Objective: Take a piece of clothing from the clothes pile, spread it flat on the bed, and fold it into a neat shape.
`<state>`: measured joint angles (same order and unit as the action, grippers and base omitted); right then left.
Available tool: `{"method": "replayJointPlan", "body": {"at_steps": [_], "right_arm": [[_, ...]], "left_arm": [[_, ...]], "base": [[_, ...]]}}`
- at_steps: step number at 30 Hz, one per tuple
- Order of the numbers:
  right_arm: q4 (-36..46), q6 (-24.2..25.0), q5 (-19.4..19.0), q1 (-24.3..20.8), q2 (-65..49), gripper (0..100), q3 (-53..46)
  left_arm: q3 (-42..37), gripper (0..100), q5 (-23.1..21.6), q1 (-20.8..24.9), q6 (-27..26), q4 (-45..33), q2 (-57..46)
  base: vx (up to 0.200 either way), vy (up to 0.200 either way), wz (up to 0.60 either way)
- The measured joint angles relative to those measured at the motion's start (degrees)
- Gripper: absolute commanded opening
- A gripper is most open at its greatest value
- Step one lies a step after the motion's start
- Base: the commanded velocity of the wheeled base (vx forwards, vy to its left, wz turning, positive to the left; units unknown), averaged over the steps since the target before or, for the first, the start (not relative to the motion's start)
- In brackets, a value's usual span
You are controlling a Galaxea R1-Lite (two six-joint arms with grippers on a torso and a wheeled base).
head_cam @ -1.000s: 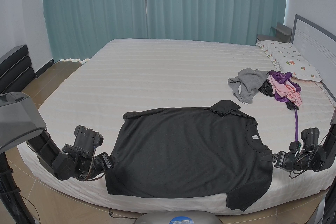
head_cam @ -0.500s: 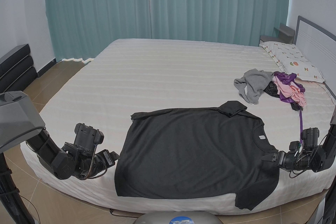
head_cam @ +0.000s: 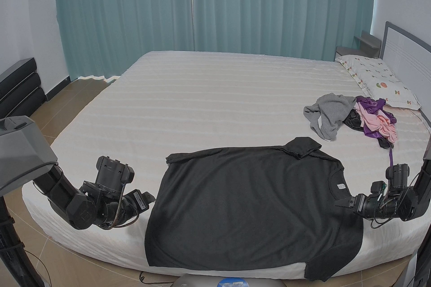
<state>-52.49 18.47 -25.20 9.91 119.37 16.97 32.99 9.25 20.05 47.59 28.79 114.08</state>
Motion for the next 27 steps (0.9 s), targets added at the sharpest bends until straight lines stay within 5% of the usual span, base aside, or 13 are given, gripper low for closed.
{"method": "replayJointPlan", "body": {"at_steps": [11, 27], "right_arm": [[-0.6, 1.3, 0.0, -0.1, 0.2, 100, 0.4], [-7.3, 2.4, 0.8, 0.0, 3.2, 100, 0.1]], "left_arm": [[13.0, 100, -0.2, -0.5, 0.4, -1.1, 3.0], [44.4, 100, -3.8, -2.6, 0.2, -1.6, 25.9]], "base": [[0.000, 0.000, 0.00], [0.000, 0.000, 0.00]]}}
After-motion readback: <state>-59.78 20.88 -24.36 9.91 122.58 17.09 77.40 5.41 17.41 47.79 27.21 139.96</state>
